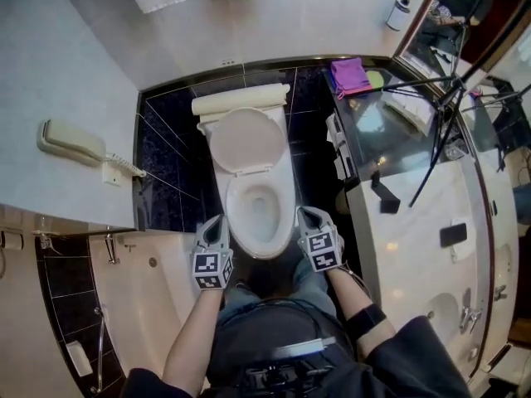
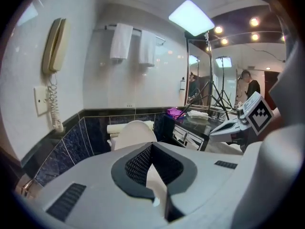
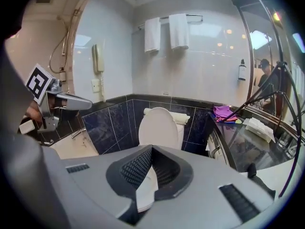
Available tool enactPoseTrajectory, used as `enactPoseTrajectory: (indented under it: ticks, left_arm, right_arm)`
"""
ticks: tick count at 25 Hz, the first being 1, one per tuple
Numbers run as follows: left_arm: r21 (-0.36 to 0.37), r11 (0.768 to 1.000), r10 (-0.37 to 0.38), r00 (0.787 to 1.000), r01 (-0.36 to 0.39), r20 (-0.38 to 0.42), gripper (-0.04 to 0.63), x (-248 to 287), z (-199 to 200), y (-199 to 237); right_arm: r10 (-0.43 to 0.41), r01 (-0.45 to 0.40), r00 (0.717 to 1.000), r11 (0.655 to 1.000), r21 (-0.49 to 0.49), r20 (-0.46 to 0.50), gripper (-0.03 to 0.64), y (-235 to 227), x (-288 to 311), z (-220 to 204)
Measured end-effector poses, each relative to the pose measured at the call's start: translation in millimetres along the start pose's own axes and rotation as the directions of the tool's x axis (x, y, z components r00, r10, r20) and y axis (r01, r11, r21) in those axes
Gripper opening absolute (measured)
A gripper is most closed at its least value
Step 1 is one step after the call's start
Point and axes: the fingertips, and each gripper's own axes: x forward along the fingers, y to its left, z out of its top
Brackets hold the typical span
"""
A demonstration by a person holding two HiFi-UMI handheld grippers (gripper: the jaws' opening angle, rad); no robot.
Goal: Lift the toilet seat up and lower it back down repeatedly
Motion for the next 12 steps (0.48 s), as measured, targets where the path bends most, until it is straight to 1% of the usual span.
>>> enactPoseTrajectory:
  ticks: [2, 5, 9, 12]
  left_arm:
    - [-0.002, 1.000, -0.002, 1.000, 0.002, 0.024, -0.003, -8, 14, -4]
    - [0.017, 1.000, -0.014, 0.999, 0.014, 0.037, -0.003, -17, 26, -10]
    - [0.030, 0.999, -0.016, 0.999, 0.015, 0.031, -0.003, -25, 28, -15]
    - [0.024, 1.000, -0.009, 0.999, 0.009, 0.038, -0.003, -28, 28, -13]
  right_arm:
    - [-0.002, 0.002, 1.000, 1.000, 0.024, 0.016, 0.021, -5, -8, 8]
    - [-0.010, 0.008, 0.999, 0.999, 0.047, 0.038, 0.021, -9, -15, 17]
    - [-0.007, 0.005, 0.999, 0.999, 0.039, 0.052, 0.021, -9, -19, 24]
    - [-0.010, 0.009, 0.999, 0.999, 0.035, 0.051, 0.021, -11, -18, 25]
